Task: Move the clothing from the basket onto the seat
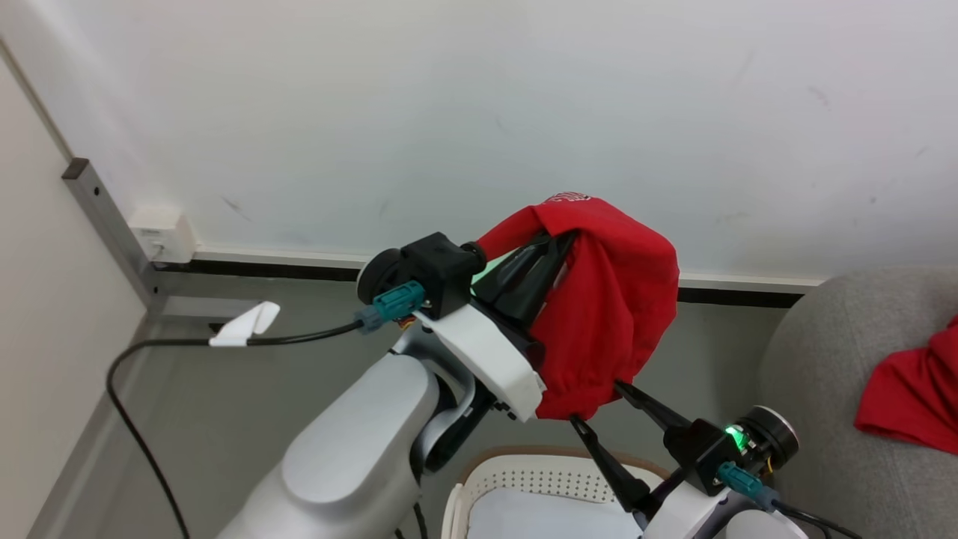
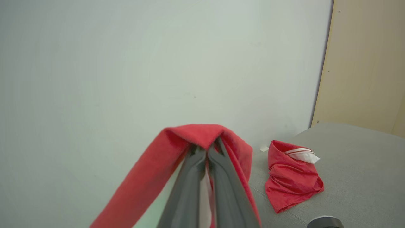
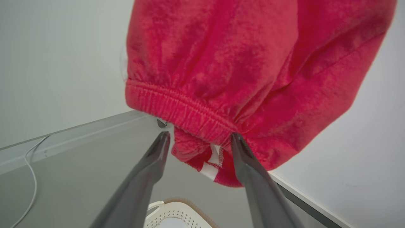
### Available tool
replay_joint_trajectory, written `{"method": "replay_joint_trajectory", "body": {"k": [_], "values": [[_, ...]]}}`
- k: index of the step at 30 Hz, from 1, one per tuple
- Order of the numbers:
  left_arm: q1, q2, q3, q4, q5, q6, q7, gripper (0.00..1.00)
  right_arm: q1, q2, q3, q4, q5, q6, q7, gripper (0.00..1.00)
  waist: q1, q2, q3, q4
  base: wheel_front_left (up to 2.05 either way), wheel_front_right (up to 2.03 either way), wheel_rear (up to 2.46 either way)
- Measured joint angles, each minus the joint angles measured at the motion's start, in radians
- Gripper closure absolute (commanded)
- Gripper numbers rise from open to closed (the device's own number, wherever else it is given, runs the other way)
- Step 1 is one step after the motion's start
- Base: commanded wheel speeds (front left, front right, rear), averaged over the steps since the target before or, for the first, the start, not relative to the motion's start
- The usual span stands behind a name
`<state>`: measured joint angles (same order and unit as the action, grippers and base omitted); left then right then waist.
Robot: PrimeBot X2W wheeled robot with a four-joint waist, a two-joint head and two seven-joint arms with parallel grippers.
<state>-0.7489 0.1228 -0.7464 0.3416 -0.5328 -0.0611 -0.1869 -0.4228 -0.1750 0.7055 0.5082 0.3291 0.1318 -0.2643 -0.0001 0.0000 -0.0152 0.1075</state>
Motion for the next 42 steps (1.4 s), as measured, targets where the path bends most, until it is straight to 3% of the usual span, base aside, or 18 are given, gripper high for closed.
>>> {"method": "replay_joint_trajectory", "body": {"k": [15,16,17,41,42], "values": [[0.027,-0.029,-0.066,-0.053,-0.032,-0.012,0.027,1.0,-0.003,0.055,-0.15,0.026,-0.09,0.0,0.0,0.0,0.0,0.0,-0.019,0.074,0.0,0.0,0.0],[0.03,-0.029,-0.068,-0.053,-0.032,-0.012,0.028,1.0,-0.003,0.058,-0.154,0.026,-0.09,0.0,0.0,0.62,0.0,0.0,-0.019,0.078,0.0,0.0,0.0],[0.032,-0.029,-0.069,-0.052,-0.032,-0.012,0.028,1.0,-0.003,0.062,-0.158,0.026,-0.09,0.0,0.0,1.0,0.0,0.0,-0.019,0.081,0.0,0.0,0.0],[0.038,0.0,-0.064,-0.001,-0.043,0.0,0.002,1.0,0.015,0.056,-0.238,-0.089,-0.027,0.0,0.0,1.0,0.0001,0.0,0.013,0.031,0.0,0.0,0.0],[0.038,0.002,-0.064,0.002,-0.044,0.0,0.001,0.81,0.016,0.055,-0.244,-0.097,-0.028,0.0,0.0,1.0,0.0001,0.0,0.014,0.029,0.0,0.0,0.0]]}}
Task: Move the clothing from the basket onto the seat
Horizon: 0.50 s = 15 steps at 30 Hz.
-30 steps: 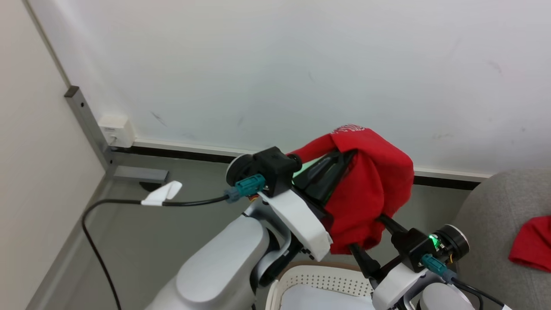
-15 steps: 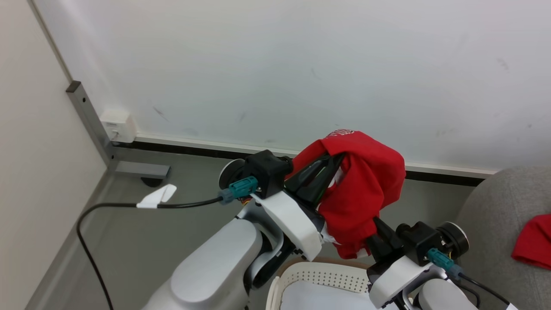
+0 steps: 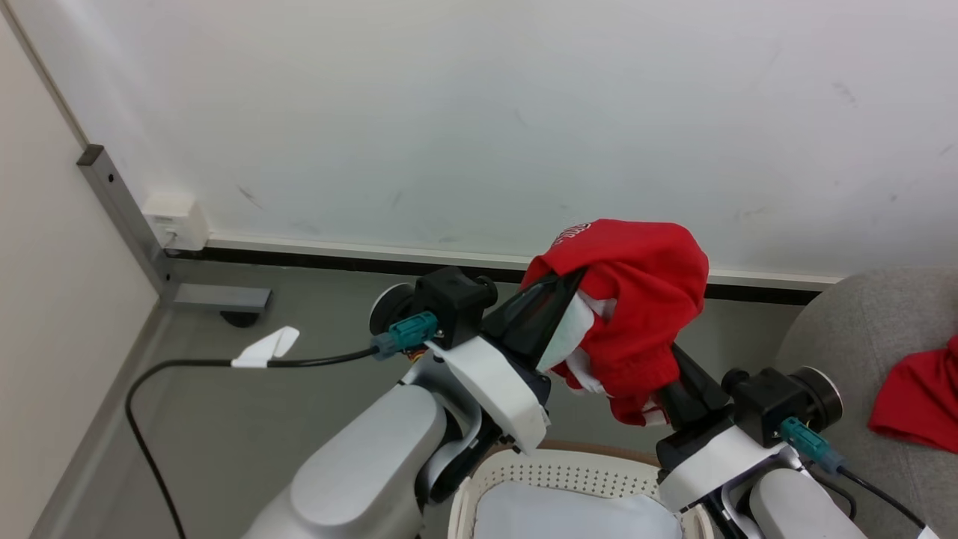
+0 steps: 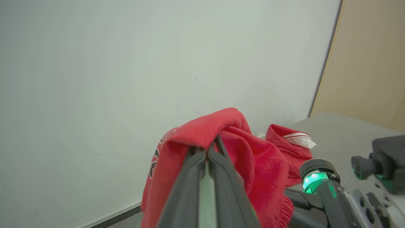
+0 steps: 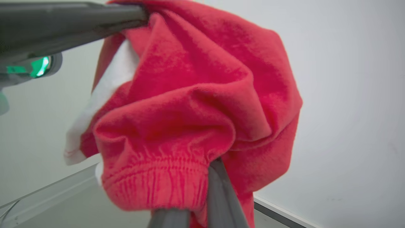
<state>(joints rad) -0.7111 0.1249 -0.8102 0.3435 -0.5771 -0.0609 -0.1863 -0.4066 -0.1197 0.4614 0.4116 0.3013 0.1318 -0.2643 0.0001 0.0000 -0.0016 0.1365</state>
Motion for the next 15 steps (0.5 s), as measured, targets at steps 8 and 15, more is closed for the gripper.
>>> {"method": "replay_joint_trajectory", "body": {"k": [8,15], "values": [[0.014,0.011,-0.002,0.015,-0.01,-0.001,-0.009,0.0,0.024,-0.019,-0.058,-0.07,-0.003,0.0,0.0,1.0,0.0,0.0,0.001,-0.012,0.0,0.0,0.0],[0.055,0.021,-0.017,0.018,-0.014,-0.009,-0.02,0.0,0.042,-0.036,-0.123,-0.118,0.022,0.0,0.0,1.0,0.0,0.0,0.006,-0.049,0.0,0.0,0.0]]}}
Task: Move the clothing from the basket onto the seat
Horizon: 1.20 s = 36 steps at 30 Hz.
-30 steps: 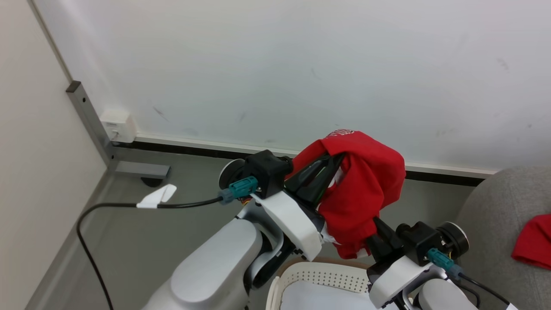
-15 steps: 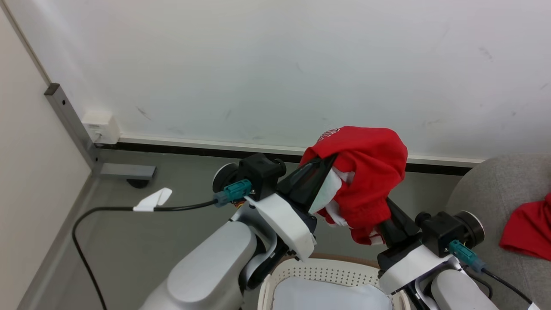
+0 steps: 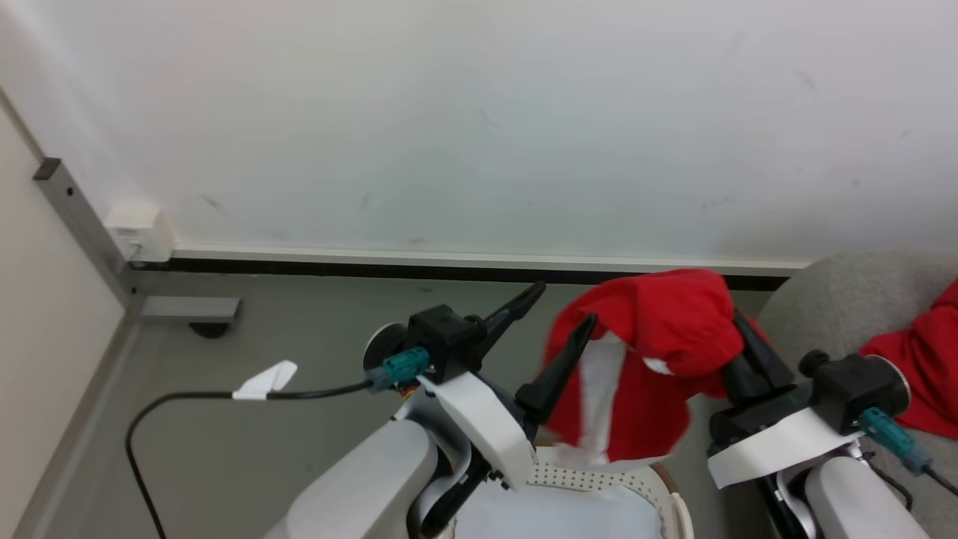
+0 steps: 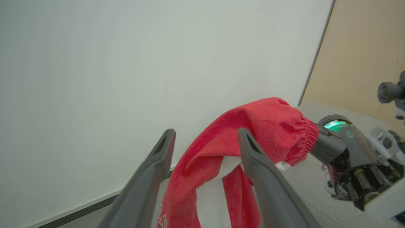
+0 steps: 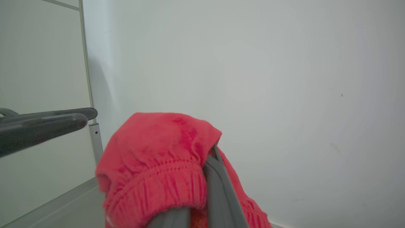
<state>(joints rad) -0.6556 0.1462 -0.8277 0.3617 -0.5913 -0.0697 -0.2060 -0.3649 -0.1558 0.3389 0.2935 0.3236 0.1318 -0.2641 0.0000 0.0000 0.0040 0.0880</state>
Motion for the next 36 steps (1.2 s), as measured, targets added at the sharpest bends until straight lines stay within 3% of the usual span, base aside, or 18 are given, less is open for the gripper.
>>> {"method": "replay_joint_trajectory", "body": {"k": [7,21,36], "values": [[0.047,0.016,-0.016,-0.005,0.008,-0.001,-0.028,0.0,-0.001,-0.028,-0.066,-0.049,0.048,0.0,0.0,1.0,0.0,0.0,0.015,-0.078,0.0,0.0,0.0],[0.068,0.023,0.036,-0.068,0.1,0.003,-0.057,0.0,0.02,-0.076,-0.211,-0.164,0.083,0.0,0.0,1.0,0.0,0.0,0.077,-0.309,0.0,0.0,0.0],[0.113,0.008,0.108,-0.07,0.203,-0.02,-0.058,0.0,0.059,-0.077,-0.231,-0.204,0.096,0.0,0.0,1.0,0.0,0.0,0.121,-0.488,0.0,0.0,0.0]]}}
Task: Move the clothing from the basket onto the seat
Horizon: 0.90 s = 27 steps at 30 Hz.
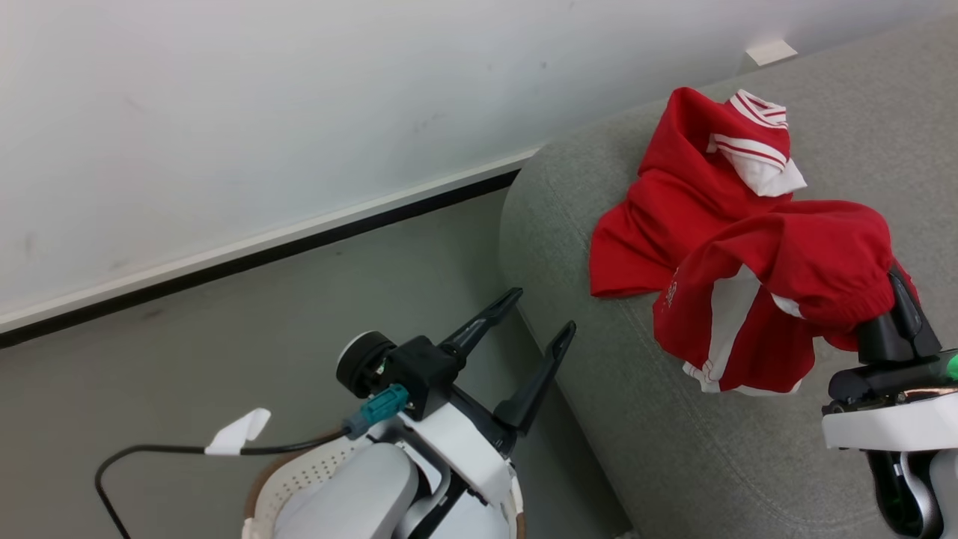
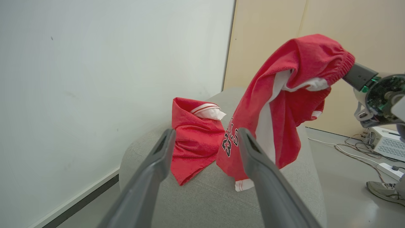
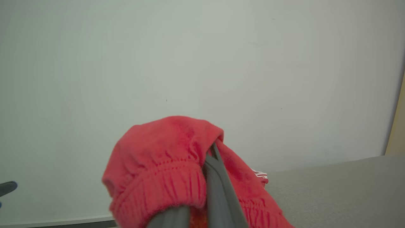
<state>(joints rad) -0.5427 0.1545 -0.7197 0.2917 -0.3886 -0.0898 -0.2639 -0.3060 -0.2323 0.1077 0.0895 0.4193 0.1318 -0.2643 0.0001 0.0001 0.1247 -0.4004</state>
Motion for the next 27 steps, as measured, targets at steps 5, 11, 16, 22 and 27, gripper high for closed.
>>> {"method": "replay_joint_trajectory", "body": {"k": [5,11,16,22,27], "values": [[0.0,-0.01,0.009,0.009,0.02,-0.011,0.0,0.0,-0.036,-0.033,-0.002,0.015,0.004,0.0,0.0,1.0,0.0,0.0,0.025,-0.021,0.0,0.0,0.0],[-0.016,-0.012,0.01,0.02,0.036,-0.022,0.0,0.0,-0.163,-0.113,-0.014,0.088,0.043,0.0,0.0,1.0,0.0,0.0,0.074,-0.02,0.0,0.0,0.0],[-0.041,-0.007,0.005,0.032,0.046,-0.028,0.0,0.0,-0.293,-0.201,-0.052,0.18,0.074,0.0,0.0,1.0,0.0,0.0,0.128,0.003,0.0,0.0,0.0],[-0.073,0.015,0.002,0.04,0.048,-0.033,0.0,0.0,-0.442,-0.321,-0.072,0.32,0.101,0.0,0.0,1.0,0.0,0.0,0.201,0.046,0.0,0.0,0.0],[-0.102,0.032,0.003,0.042,0.052,-0.033,0.0,0.0,-0.554,-0.389,-0.052,0.46,0.116,0.0,0.0,1.0,0.0001,-0.0001,0.268,0.082,0.0,0.0,0.0]]}}
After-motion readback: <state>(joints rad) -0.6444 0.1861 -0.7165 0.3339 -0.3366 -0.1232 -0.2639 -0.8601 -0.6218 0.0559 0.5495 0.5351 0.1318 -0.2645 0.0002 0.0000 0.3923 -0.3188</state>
